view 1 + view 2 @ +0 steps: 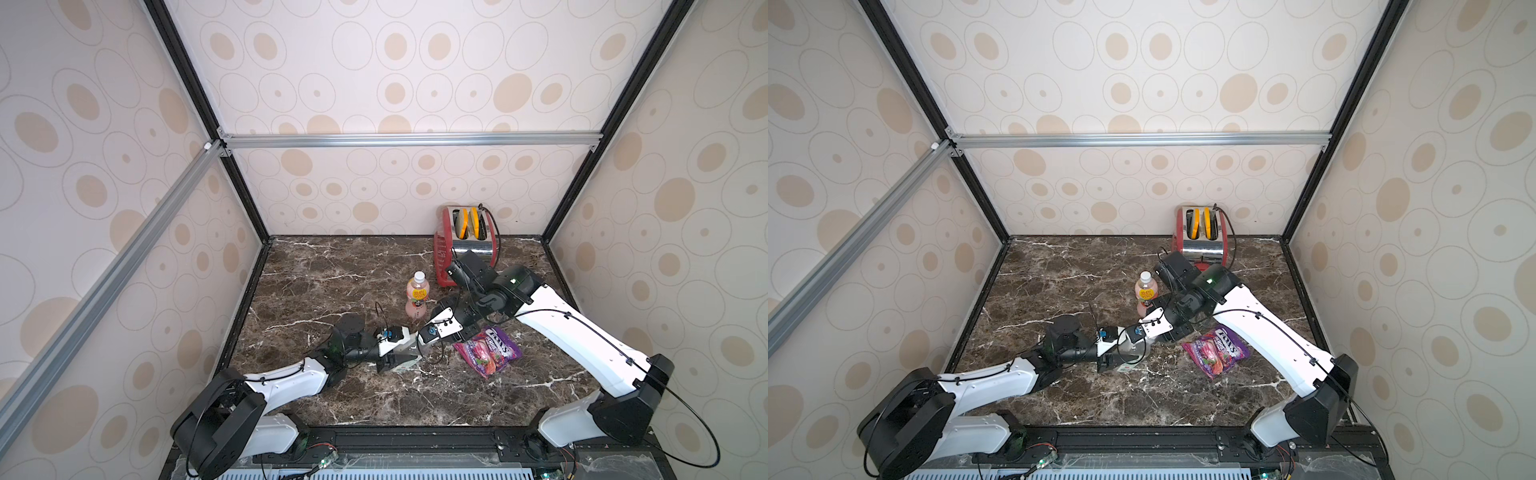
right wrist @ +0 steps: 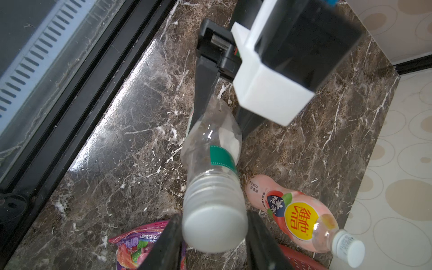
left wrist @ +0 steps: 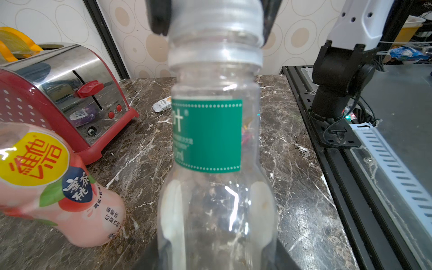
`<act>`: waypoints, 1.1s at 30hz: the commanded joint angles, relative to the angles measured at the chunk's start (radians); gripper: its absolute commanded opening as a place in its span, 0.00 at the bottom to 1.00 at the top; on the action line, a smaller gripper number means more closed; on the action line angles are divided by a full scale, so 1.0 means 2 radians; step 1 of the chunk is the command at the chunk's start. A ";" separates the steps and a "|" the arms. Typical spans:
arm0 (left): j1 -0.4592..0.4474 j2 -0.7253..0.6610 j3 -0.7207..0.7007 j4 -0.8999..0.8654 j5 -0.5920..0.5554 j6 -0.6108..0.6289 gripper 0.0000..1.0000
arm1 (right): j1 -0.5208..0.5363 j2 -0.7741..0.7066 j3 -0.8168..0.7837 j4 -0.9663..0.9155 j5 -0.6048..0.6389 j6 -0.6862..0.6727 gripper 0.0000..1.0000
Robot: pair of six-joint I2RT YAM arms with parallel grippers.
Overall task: Screw on the bottle caps
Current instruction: Screw the bottle cap onto the plastic bottle.
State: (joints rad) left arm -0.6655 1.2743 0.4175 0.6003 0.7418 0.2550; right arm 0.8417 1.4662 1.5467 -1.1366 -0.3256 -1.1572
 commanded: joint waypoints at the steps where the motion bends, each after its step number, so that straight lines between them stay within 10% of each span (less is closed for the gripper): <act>1: 0.000 -0.026 0.021 0.034 -0.024 0.003 0.47 | 0.008 0.022 -0.009 0.000 0.008 0.060 0.38; 17: -0.068 -0.085 -0.024 0.088 -0.228 0.116 0.44 | -0.003 0.081 0.035 -0.009 -0.057 0.700 0.30; 26: -0.073 -0.095 -0.042 0.103 -0.231 0.143 0.44 | -0.031 -0.014 -0.219 0.319 -0.154 1.212 0.30; 33: -0.073 -0.096 -0.044 0.077 -0.239 0.159 0.44 | -0.034 -0.058 -0.219 0.313 -0.087 1.270 0.53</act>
State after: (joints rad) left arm -0.7876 1.1286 0.2665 0.5758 0.2176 0.5331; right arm 0.7692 1.3743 1.0943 -0.5774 -0.5549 1.2392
